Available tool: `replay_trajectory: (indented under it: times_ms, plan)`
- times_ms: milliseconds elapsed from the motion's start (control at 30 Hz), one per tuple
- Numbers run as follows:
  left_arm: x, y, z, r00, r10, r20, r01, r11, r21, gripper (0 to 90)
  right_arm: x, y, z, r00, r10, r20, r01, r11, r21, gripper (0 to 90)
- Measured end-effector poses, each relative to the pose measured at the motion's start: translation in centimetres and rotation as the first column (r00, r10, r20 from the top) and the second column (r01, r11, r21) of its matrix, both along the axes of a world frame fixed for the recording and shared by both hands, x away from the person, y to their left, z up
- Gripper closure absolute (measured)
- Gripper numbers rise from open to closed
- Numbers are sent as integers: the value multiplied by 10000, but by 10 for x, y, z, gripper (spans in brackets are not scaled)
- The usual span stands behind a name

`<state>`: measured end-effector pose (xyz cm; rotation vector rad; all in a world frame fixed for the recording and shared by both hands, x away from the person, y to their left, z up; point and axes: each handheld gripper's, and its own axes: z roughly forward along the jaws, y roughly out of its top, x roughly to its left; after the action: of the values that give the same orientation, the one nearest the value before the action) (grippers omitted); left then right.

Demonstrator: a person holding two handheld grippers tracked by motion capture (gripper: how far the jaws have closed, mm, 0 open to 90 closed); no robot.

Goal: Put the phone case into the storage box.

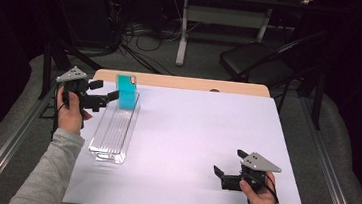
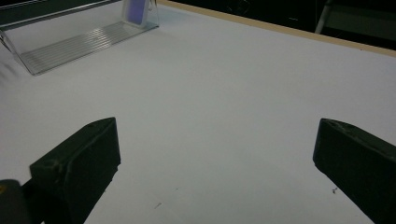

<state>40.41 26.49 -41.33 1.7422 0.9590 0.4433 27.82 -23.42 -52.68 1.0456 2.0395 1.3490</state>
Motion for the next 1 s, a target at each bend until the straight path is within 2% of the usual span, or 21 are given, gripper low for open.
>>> replay_trajectory:
  times_ms: [100,267,367,467,567,1000]
  plan:
    - [-8,-1,2,9999,-70,127,71,9999,-85,157,0,0,1,10000,0,-6,0,10000,41,5]
    - [-21,-5,3,9994,-26,348,26,10000,5,140,0,0,1,10000,-9,12,9,10000,17,4]
    - [-29,-6,1,9986,-346,400,349,9994,-74,107,0,0,2,10000,-3,63,3,10000,17,5]
    - [-36,-8,-3,9967,-690,434,687,9976,89,49,-1,0,3,10000,-27,52,27,10000,46,5]
    - [-43,-10,-7,9963,-750,426,741,9970,227,39,-1,-1,3,10000,-59,71,59,10000,45,4]
    - [-80,-8,-29,9940,-947,555,949,9955,-5,39,-5,-6,7,9997,-194,129,193,9998,82,4]
